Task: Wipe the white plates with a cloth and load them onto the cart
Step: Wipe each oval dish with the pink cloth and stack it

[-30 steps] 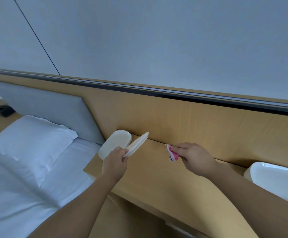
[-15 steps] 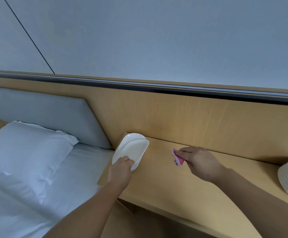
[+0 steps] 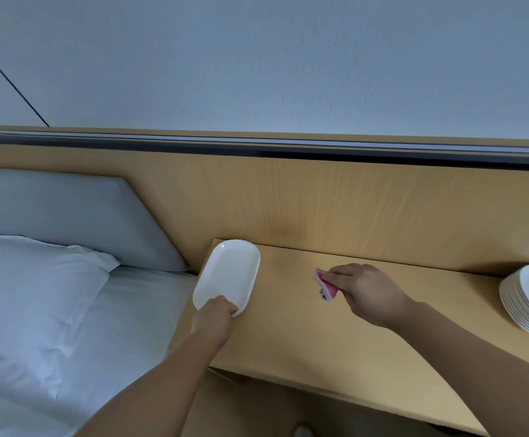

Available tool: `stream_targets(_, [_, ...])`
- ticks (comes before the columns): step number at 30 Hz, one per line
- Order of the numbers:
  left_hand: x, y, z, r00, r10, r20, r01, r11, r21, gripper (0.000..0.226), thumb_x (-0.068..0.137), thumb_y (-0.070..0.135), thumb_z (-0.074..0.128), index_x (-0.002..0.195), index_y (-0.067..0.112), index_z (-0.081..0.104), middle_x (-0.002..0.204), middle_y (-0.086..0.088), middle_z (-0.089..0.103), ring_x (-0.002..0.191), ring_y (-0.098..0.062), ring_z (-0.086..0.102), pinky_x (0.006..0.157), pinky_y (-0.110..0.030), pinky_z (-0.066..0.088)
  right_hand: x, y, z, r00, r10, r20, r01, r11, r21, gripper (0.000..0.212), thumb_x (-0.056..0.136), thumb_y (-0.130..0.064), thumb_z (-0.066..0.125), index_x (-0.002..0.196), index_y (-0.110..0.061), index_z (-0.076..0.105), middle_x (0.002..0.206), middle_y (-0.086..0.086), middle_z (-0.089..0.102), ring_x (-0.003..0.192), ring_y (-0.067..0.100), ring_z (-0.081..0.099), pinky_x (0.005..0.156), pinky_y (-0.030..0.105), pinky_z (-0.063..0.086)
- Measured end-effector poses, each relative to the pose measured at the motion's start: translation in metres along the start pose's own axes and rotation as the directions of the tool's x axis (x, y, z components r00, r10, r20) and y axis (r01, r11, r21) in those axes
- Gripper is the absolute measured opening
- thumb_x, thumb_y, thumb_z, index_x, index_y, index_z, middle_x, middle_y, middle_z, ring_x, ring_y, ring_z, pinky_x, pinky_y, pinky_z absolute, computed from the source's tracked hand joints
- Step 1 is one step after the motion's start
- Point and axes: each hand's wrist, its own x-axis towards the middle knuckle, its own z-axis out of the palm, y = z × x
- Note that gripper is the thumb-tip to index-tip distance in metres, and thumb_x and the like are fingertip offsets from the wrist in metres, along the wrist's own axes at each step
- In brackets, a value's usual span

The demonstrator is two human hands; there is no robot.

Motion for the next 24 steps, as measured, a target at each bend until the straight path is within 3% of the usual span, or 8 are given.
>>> stream_targets(3, [0.007, 0.005, -0.002, 1.000, -0.001, 0.004, 0.001, 1.000, 0.002, 0.038, 0.094, 0.010, 0.043, 0.124, 0.023, 0.062, 0.118, 0.002, 0.055, 0.109, -0.017, 0.053, 0.091, -0.031, 0.049, -0.002, 0.004, -0.001, 1.000, 0.021, 0.008, -0.021, 1.000, -0.012, 0.056, 0.072, 0.006, 0.068, 0.122, -0.019, 0.066, 0.110, -0.005, 0.069, 0.090, 0.020, 0.066, 0.068, 0.031, 0.055])
stream_targets(7, [0.018, 0.030, -0.013, 0.994, 0.054, -0.091, -0.059, 0.997, -0.050, 0.033, 0.096, 0.025, 0.048, 0.128, 0.021, 0.057, 0.121, 0.002, 0.055, 0.109, -0.016, 0.052, 0.086, -0.030, 0.048, -0.012, 0.013, -0.009, 0.998, 0.068, -0.005, -0.068, 0.998, -0.003, 0.057, 0.071, 0.008, 0.065, 0.122, -0.018, 0.066, 0.108, -0.004, 0.070, 0.087, 0.023, 0.067, 0.064, 0.033, 0.055])
stream_targets(11, [0.033, 0.083, -0.027, 0.976, 0.179, -0.121, -0.187, 0.980, -0.060, 0.025, 0.095, 0.026, 0.046, 0.110, 0.014, 0.061, 0.111, 0.001, 0.057, 0.095, -0.016, 0.055, 0.077, -0.033, 0.051, -0.035, 0.031, -0.022, 0.989, 0.146, -0.038, -0.147, 0.989, -0.007, 0.057, 0.074, 0.007, 0.061, 0.124, -0.020, 0.063, 0.106, -0.006, 0.068, 0.086, 0.024, 0.065, 0.064, 0.036, 0.054])
stream_targets(14, [0.040, 0.136, -0.034, 0.954, 0.267, -0.136, -0.279, 0.958, -0.072, 0.019, 0.095, 0.025, 0.047, 0.102, 0.015, 0.060, 0.106, 0.003, 0.057, 0.082, -0.017, 0.054, 0.067, -0.029, 0.043, -0.063, 0.048, -0.041, 0.971, 0.211, -0.114, -0.212, 0.977, -0.001, 0.054, 0.076, 0.008, 0.057, 0.122, -0.020, 0.063, 0.103, -0.007, 0.069, 0.084, 0.024, 0.064, 0.063, 0.035, 0.054])
stream_targets(18, [0.044, 0.210, -0.032, 0.917, 0.362, -0.168, -0.387, 0.910, -0.150, 0.021, 0.094, 0.027, 0.052, 0.109, 0.020, 0.065, 0.111, 0.007, 0.062, 0.093, -0.018, 0.060, 0.077, -0.030, 0.049, -0.111, 0.065, -0.077, 0.933, 0.267, -0.240, -0.268, 0.963, 0.028, 0.043, 0.088, -0.006, 0.039, 0.119, -0.015, 0.067, 0.101, -0.011, 0.071, 0.083, 0.016, 0.065, 0.065, 0.022, 0.049])
stream_targets(22, [0.039, 0.280, -0.020, 0.865, 0.480, -0.148, -0.502, 0.842, -0.199, 0.022, 0.093, 0.024, 0.055, 0.110, 0.019, 0.068, 0.110, 0.003, 0.066, 0.094, -0.019, 0.062, 0.080, -0.032, 0.050, -0.169, 0.093, -0.105, 0.844, 0.407, -0.349, -0.414, 0.908, 0.058, 0.048, 0.081, 0.008, 0.053, 0.121, -0.014, 0.067, 0.098, -0.009, 0.070, 0.078, 0.021, 0.065, 0.058, 0.031, 0.053])
stream_targets(24, [0.034, 0.313, -0.014, 0.845, 0.518, -0.135, -0.536, 0.818, -0.208, 0.025, 0.093, 0.025, 0.056, 0.115, 0.018, 0.067, 0.112, 0.003, 0.067, 0.099, -0.019, 0.062, 0.083, -0.030, 0.049, -0.198, 0.104, -0.117, 0.807, 0.460, -0.370, -0.472, 0.880, 0.064, 0.046, 0.084, 0.002, 0.054, 0.124, -0.015, 0.065, 0.098, -0.006, 0.070, 0.080, 0.023, 0.065, 0.060, 0.034, 0.054])
